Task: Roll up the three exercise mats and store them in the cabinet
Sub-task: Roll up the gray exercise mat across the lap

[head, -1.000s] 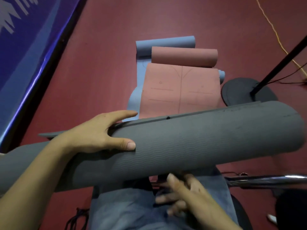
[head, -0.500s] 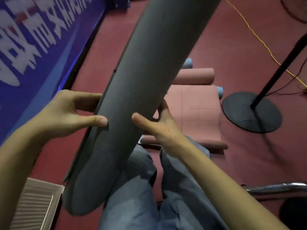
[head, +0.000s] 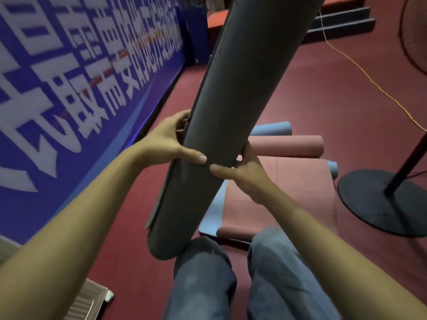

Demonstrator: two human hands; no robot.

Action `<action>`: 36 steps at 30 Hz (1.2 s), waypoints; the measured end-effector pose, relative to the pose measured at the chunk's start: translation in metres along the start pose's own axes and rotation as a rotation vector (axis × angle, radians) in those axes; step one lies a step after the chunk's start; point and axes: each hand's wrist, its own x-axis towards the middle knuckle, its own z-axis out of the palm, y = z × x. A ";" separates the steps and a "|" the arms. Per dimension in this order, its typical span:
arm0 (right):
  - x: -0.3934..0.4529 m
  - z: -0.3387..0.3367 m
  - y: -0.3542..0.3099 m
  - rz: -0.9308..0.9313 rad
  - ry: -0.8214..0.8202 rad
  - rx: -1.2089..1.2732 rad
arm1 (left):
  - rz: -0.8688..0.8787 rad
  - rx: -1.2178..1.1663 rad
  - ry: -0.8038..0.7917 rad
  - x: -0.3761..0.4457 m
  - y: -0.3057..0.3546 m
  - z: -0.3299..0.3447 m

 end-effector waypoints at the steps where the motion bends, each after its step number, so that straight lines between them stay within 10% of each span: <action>1: 0.006 -0.004 -0.002 -0.005 0.013 -0.020 | 0.010 0.007 0.015 0.007 0.002 -0.002; 8: 0.008 -0.021 0.000 -0.180 0.074 -0.221 | 0.042 0.176 0.045 0.013 -0.014 0.017; 15: -0.062 -0.016 0.094 0.078 -0.037 -0.478 | 0.005 0.306 -0.108 -0.067 -0.064 0.090; 21: -0.080 -0.009 0.131 0.075 -0.353 -0.618 | -0.341 0.058 0.348 -0.144 -0.128 0.145; 26: -0.082 0.010 0.150 0.117 -0.414 -0.568 | -0.557 0.083 0.424 -0.191 -0.154 0.176; 36: -0.081 0.005 0.150 0.044 -0.357 -0.478 | -0.358 0.070 0.432 -0.193 -0.155 0.171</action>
